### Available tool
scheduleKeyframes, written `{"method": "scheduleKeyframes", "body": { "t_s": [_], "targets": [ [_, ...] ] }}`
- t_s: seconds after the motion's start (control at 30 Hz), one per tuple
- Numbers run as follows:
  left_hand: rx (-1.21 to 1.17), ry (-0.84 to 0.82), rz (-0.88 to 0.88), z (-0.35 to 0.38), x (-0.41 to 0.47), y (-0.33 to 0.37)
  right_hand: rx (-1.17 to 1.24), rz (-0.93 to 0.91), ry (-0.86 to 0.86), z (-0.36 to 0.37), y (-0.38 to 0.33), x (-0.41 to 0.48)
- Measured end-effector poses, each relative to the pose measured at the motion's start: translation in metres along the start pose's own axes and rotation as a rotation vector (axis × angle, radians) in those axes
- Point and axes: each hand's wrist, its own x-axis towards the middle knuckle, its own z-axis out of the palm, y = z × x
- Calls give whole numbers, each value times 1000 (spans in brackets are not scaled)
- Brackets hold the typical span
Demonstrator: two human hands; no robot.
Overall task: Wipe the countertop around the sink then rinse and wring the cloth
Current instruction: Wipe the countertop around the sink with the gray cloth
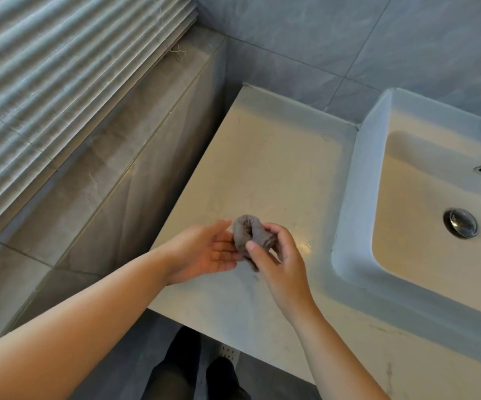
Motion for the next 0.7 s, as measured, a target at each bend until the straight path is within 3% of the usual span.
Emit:
{"method": "scheduleKeyframes", "body": {
  "t_s": [0.07, 0.13, 0.4, 0.53, 0.7],
  "targets": [
    [-102, -89, -21, 1, 0, -6, 75, 46, -24, -2, 6, -2],
    [-4, -58, 16, 2, 0, -11, 104, 60, 45, -7, 12, 3],
    [930, 494, 383, -28, 1, -29, -62, 43, 139, -39, 16, 20],
    [1019, 639, 525, -67, 4, -44, -349, -46, 199, -47, 18, 61],
    [957, 693, 436, -106, 14, -58, -677, -189, 236, -24, 30, 125]
  ]
}}
